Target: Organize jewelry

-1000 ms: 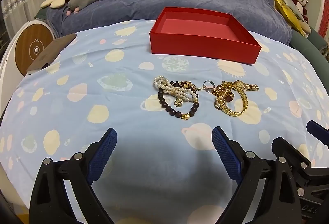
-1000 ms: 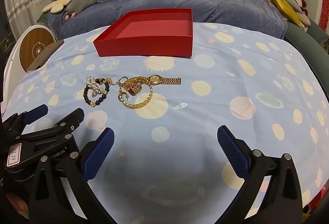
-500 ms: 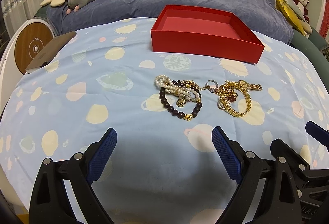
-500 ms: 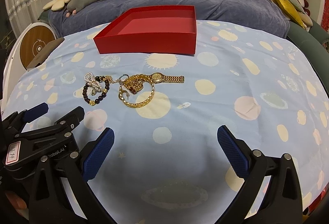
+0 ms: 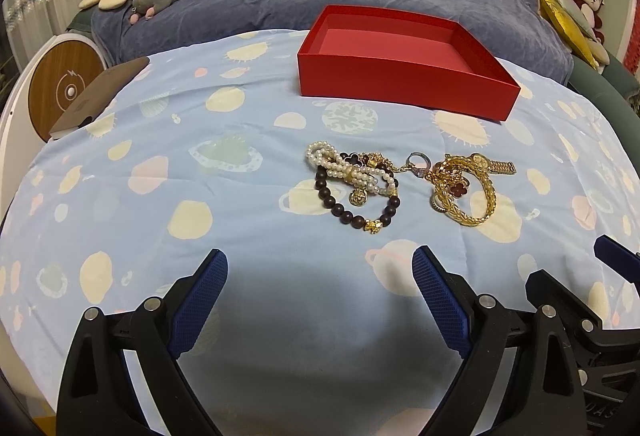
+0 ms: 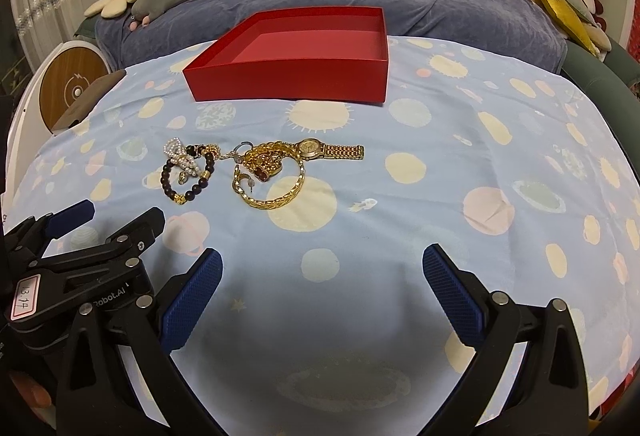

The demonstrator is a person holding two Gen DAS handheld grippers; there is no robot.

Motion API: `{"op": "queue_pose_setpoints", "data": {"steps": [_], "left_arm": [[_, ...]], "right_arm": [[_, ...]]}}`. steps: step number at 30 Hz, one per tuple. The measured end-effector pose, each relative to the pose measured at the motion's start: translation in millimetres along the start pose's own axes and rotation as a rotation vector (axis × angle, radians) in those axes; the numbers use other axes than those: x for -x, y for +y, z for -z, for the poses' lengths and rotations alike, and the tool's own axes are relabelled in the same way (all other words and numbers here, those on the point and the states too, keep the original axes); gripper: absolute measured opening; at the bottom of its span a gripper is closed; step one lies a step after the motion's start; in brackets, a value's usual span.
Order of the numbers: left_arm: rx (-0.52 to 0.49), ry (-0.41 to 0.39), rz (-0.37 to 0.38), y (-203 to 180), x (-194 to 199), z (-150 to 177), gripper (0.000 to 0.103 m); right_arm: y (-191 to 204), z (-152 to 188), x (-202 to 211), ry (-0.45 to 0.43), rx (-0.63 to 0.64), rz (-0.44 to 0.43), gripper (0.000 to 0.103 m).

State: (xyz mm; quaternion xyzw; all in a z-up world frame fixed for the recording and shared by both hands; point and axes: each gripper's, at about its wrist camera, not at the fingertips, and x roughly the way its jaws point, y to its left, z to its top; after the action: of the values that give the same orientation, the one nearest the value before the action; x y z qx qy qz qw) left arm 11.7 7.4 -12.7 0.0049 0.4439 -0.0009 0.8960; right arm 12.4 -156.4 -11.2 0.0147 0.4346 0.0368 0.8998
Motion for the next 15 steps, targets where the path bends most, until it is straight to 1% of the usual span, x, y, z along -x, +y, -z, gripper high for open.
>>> {"op": "queue_pose_setpoints", "data": {"steps": [15], "left_arm": [[0.005,0.005,-0.001,3.2,-3.6,0.1,0.091]], "right_arm": [[1.0,-0.8,-3.3,0.003,0.002,-0.002,0.098]]}}
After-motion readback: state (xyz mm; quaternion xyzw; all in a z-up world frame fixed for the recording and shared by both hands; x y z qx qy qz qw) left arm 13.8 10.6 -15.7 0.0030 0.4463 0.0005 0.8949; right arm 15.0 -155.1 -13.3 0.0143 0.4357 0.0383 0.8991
